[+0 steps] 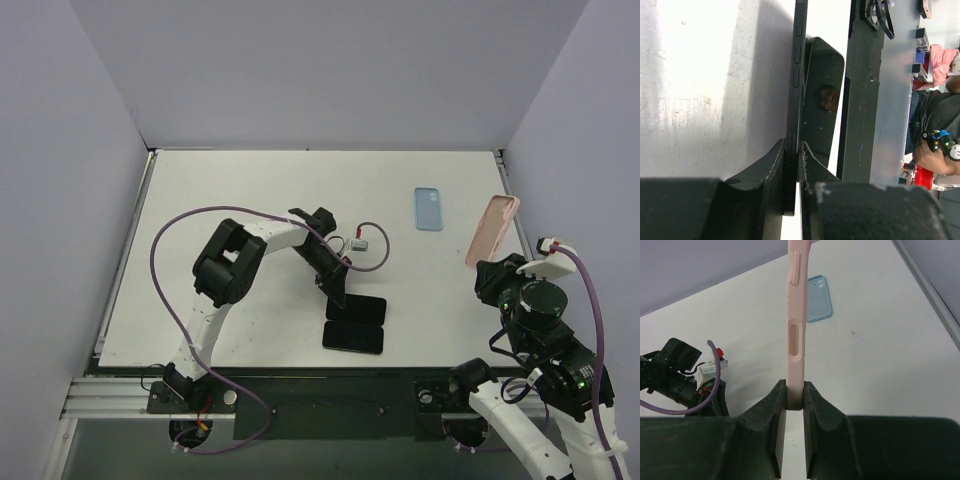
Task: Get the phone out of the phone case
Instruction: Place the phone at the center of the board.
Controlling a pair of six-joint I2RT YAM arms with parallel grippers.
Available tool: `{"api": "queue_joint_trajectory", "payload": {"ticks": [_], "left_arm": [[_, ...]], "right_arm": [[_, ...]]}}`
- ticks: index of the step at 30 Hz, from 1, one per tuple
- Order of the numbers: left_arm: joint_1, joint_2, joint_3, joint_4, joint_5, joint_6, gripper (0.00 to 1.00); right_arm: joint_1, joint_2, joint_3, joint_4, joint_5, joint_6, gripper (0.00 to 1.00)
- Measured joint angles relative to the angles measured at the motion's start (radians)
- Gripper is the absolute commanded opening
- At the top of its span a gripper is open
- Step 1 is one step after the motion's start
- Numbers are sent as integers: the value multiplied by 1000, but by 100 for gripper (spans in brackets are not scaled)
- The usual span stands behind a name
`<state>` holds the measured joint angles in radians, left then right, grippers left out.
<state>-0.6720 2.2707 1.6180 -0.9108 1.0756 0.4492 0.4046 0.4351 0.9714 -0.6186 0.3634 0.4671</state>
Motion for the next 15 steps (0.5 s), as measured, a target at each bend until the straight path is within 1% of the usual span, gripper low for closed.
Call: {"api": "queue_joint_trajectory", "payload": {"ticks": [3,5,7,11,12,13,15], "left_arm": [[0,0,-8,17,-19,-14,24],[0,0,-11,30,-26,-26,27],[0,0,-11,40,-40,-34,31],[0,0,-11,56,-90,-55,45],[1,0,-11,61,-105,-63,46],[3,-1,-11,62,-109,-72,50],[6,-10,-12,65,-119,-85,52]], "right_arm": [[0,0,-1,0,-5,4,0],[0,-3,-3,-2,-6,5,0],[0,-6,-6,-7,-6,6,0],[0,-14,-7,-18,-6,8,0],[0,-14,-7,-22,-6,8,0],[0,-14,-7,-23,-6,8,0],[0,-14,-9,-26,-6,11,0]]}}
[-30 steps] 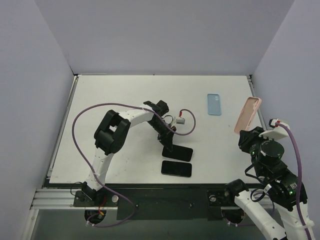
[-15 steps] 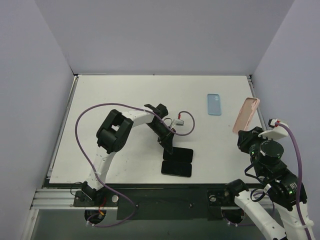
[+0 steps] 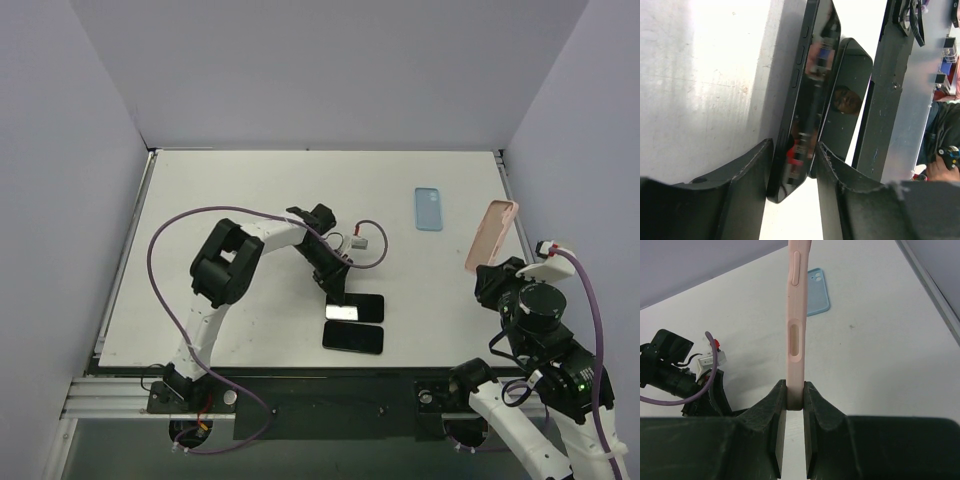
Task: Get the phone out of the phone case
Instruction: Place the phone at the center of the board, then place the phone case at the center of the board.
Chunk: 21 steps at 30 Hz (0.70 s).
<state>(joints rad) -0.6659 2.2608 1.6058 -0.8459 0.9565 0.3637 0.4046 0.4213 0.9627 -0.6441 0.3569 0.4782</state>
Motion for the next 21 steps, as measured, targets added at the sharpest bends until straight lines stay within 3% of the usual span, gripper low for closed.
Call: {"api": "queue_joint_trajectory", "payload": {"ticks": [6,14,21], "left_arm": [[29,-48,-5,34,-70,-34,75],[86,-225,-38,129,-352,-130,76],[98,-618,-195,324,-630,-299,76]], "right_arm": [[0,0,-4,-5,-5,8,0],[0,58,-37,9,-17,24,0],[-21,303,-88,167,-137,24,0]]}}
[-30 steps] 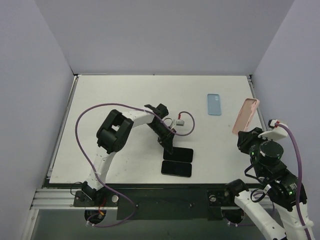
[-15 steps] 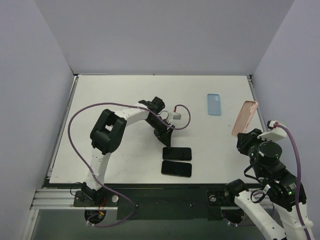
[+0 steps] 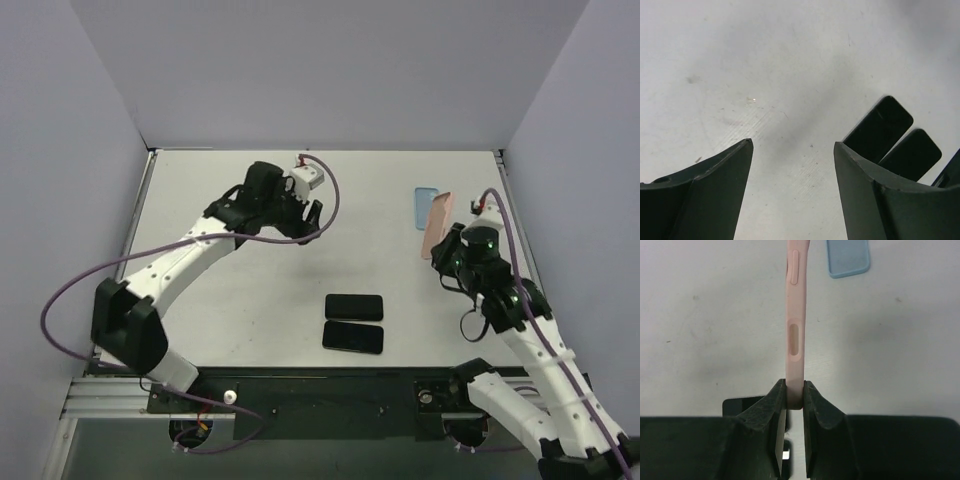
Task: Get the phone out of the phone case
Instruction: Place the phone case at the center of the board.
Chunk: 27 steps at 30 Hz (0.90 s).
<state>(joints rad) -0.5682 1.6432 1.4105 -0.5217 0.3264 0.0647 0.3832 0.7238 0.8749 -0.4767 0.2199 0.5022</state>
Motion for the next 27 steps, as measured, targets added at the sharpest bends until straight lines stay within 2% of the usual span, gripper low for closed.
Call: {"api": "queue_joint_trajectory", "payload": {"ticks": [5,7,11,17,23,27], "left_arm": [[0,-303,-246,230,-118,-49,78],[-2,-367,-309,286,-158,-54,78],[-8,-416,-373,348,-224,-50,77],[-16,-457,-418,407,-284,-50,77],[-18,-496,-421,437,-301,-50,77],[-18,-519,-422,450,-303,-53,77]], "right_arm": [[-108,281,-2,224,-230,23,0],[-156,444,15,324,-341,28,0],[-218,728,74,473,-502,34,0],[-318,1023,212,646,-670,104,0],[-373,1202,358,635,-742,126,0],[-382,1300,496,450,-822,65,2]]}}
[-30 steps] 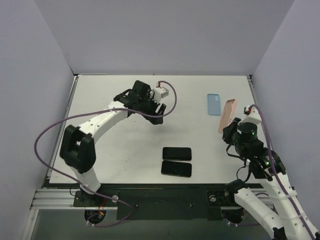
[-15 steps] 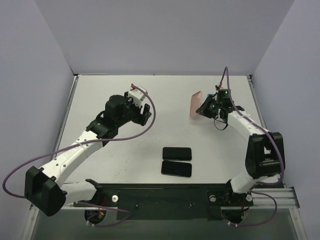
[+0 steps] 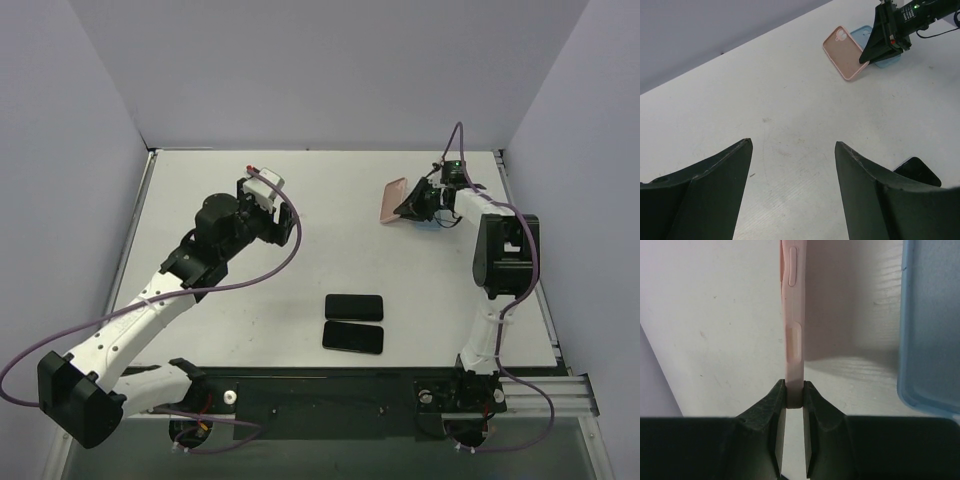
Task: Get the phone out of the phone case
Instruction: Place the phone case at the center of the board, then reset both arms
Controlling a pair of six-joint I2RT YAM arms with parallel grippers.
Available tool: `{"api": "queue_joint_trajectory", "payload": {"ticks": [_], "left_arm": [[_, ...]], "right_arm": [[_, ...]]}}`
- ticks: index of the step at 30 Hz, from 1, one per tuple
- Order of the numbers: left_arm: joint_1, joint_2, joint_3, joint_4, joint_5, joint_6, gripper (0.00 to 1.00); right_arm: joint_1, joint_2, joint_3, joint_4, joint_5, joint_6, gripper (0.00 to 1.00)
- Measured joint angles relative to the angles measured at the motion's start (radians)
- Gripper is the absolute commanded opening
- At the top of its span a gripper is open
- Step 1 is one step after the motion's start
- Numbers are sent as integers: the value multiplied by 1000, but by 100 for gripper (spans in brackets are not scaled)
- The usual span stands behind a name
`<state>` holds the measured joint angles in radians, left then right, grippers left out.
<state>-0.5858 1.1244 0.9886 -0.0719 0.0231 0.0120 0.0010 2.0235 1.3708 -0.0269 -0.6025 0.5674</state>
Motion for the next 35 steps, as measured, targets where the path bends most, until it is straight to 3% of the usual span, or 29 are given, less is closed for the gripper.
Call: {"api": "queue_joint_trajectory", "payload": {"ticks": [3,4,7,10,16,18,19,25,30,35], "left_arm": [[0,-5,-1,12,0,-1,77],[0,-6,-1,18,0,-1,77],[-1,-6,-5,31,-1,-1,76],[-1,-6,-14,32,-1,-1,75],[-1,-6,-17,38,-1,-1,74],[-1,-6,-20,43,-5,-1,74],[-1,-6,-24,47,-11,-1,74],[-2,-39,-73,78,-61,-27,74],[-7,-97,-118,130,-119,-42,74],[-32,-162,-166,174,-198,-35,76]], "right_arm": [[-4,61,80,-90,-16,-58,9],[-11,66,85,-114,-15,-72,19],[-24,65,86,-171,-9,-99,31],[-27,64,85,-230,47,-124,51],[1,-61,59,-337,216,-180,65],[44,-178,22,-354,317,-196,66],[74,-253,-10,-357,376,-202,72],[326,-827,-335,-302,734,-211,86],[353,-1225,-548,-299,873,-203,89],[354,-1448,-613,-302,900,-196,90]]}}
